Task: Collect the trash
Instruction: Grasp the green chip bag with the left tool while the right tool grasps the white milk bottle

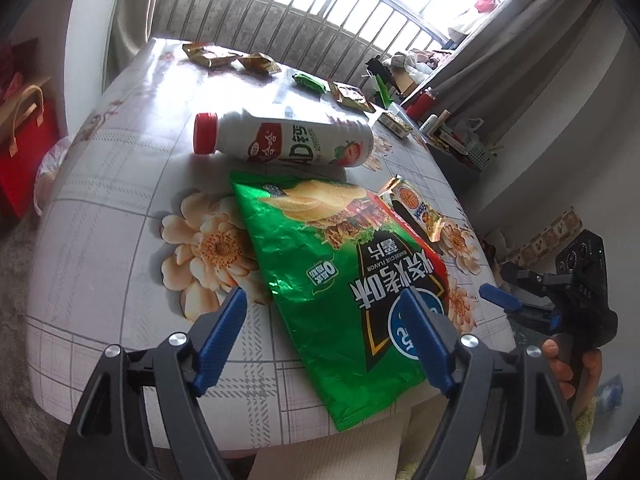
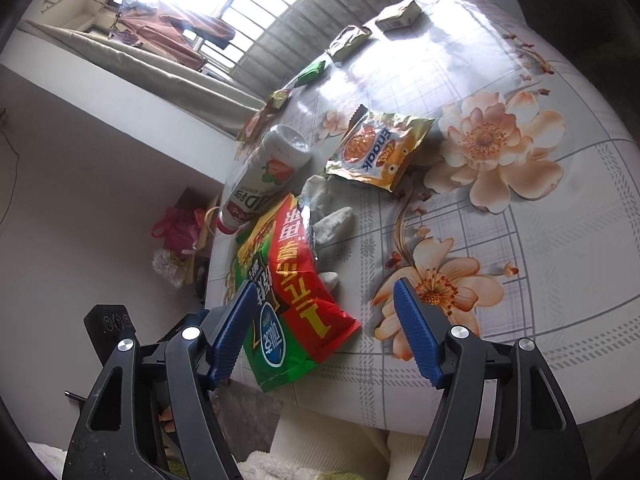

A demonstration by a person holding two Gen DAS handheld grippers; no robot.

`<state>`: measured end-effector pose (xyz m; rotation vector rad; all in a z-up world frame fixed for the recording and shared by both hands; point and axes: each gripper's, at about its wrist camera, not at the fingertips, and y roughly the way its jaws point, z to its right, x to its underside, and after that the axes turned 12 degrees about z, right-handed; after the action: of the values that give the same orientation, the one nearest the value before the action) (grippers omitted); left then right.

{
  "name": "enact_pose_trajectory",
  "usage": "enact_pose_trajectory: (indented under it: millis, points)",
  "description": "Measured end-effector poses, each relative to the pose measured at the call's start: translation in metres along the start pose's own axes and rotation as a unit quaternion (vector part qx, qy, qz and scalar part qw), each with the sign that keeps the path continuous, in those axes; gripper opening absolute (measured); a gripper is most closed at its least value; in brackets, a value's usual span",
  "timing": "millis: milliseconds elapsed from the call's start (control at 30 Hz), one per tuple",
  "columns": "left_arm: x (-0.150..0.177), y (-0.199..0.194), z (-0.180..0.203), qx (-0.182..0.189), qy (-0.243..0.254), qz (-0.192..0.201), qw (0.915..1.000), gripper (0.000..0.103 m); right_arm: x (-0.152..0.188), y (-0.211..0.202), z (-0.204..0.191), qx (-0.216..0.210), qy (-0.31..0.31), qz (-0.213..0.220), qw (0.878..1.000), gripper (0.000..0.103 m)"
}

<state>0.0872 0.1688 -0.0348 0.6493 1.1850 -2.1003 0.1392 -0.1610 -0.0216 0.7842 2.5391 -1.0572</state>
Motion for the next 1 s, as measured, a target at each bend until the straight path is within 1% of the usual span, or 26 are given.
enact_pose_trajectory:
  millis: [67, 133, 200, 300, 367, 400, 467, 500, 533, 567, 600, 633, 667, 700, 733, 767, 800, 833, 867, 900, 933, 967, 1000]
  points:
    - [0.005, 0.008, -0.01, 0.013, -0.042, -0.018, 0.9989, 0.067, 0.002, 0.007, -0.003, -0.002, -0.005, -0.009, 1.0, 0.057]
    - [0.008, 0.017, -0.02, 0.027, -0.082, -0.029, 0.9958, 0.061, 0.003, 0.014, -0.005, -0.006, -0.004, -0.019, 1.0, 0.053]
    - [0.009, 0.026, -0.028, 0.039, -0.116, -0.038, 0.9917, 0.057, 0.004, 0.018, -0.007, -0.012, -0.003, -0.025, 1.0, 0.048]
    - [0.011, 0.032, -0.037, 0.072, -0.16, -0.044, 0.9836, 0.051, 0.004, 0.025, -0.01, -0.02, -0.006, -0.036, 0.999, 0.037]
    - [0.013, 0.031, -0.043, 0.103, -0.19, -0.038, 0.9756, 0.047, 0.005, 0.031, -0.011, -0.024, -0.007, -0.048, 0.999, 0.026]
    - [0.014, 0.03, -0.047, 0.114, -0.204, -0.033, 0.9717, 0.047, 0.006, 0.033, -0.012, -0.024, -0.006, -0.051, 0.998, 0.025]
    - [0.016, 0.025, -0.054, 0.133, -0.226, -0.023, 0.9647, 0.043, 0.007, 0.034, -0.012, -0.024, -0.009, -0.055, 0.998, 0.015]
    - [0.016, 0.024, -0.058, 0.146, -0.238, -0.021, 0.9601, 0.041, 0.008, 0.035, -0.012, -0.028, -0.008, -0.058, 0.998, 0.013]
    - [0.018, 0.024, -0.062, 0.164, -0.254, -0.023, 0.9528, 0.039, 0.008, 0.035, -0.011, -0.037, -0.005, -0.063, 0.997, 0.007]
    - [0.021, 0.024, -0.066, 0.183, -0.273, -0.027, 0.944, 0.038, 0.009, 0.037, -0.011, -0.046, -0.001, -0.07, 0.996, 0.005]
    - [0.023, 0.024, -0.069, 0.193, -0.287, -0.026, 0.9379, 0.037, 0.01, 0.038, -0.011, -0.051, 0.001, -0.075, 0.996, 0.005]
    - [0.024, 0.021, -0.07, 0.194, -0.291, -0.024, 0.9365, 0.03, 0.011, 0.039, -0.012, -0.05, 0.0, -0.077, 0.996, 0.005]
    - [0.025, 0.018, -0.071, 0.185, -0.287, -0.02, 0.9397, 0.026, 0.011, 0.039, -0.013, -0.047, -0.005, -0.078, 0.996, 0.005]
    - [0.026, 0.016, -0.071, 0.175, -0.279, -0.017, 0.944, 0.017, 0.012, 0.039, -0.014, -0.045, -0.007, -0.078, 0.996, 0.005]
    - [0.026, 0.014, -0.071, 0.171, -0.277, -0.014, 0.9455, 0.013, 0.013, 0.039, -0.015, -0.044, -0.01, -0.079, 0.996, 0.005]
    - [0.027, 0.01, -0.073, 0.17, -0.279, -0.011, 0.9452, 0.012, 0.012, 0.039, -0.018, -0.041, -0.019, -0.078, 0.996, 0.009]
    - [0.027, 0.007, -0.075, 0.169, -0.279, -0.007, 0.9454, 0.01, 0.011, 0.036, -0.022, -0.034, -0.034, -0.076, 0.996, 0.009]
    - [0.027, 0.002, -0.077, 0.166, -0.276, -0.003, 0.9467, 0.007, 0.008, 0.036, -0.028, -0.026, -0.052, -0.072, 0.996, 0.012]
    - [0.027, -0.003, -0.079, 0.164, -0.274, 0.003, 0.9477, 0.007, 0.004, 0.033, -0.034, -0.021, -0.073, -0.068, 0.995, 0.021]
    - [0.026, -0.004, -0.079, 0.163, -0.273, 0.007, 0.9481, 0.006, -0.001, 0.029, -0.04, -0.015, -0.096, -0.062, 0.993, 0.026]
    - [0.026, -0.008, -0.081, 0.162, -0.272, 0.008, 0.9483, 0.005, -0.008, 0.026, -0.05, -0.006, -0.125, -0.052, 0.991, 0.036]
    - [0.029, -0.012, -0.079, 0.16, -0.272, 0.01, 0.949, 0.005, -0.015, 0.025, -0.062, 0.006, -0.163, -0.044, 0.986, 0.044]
    - [0.029, -0.015, -0.081, 0.156, -0.271, 0.01, 0.9499, 0.005, -0.021, 0.027, -0.078, 0.016, -0.21, -0.039, 0.977, 0.048]
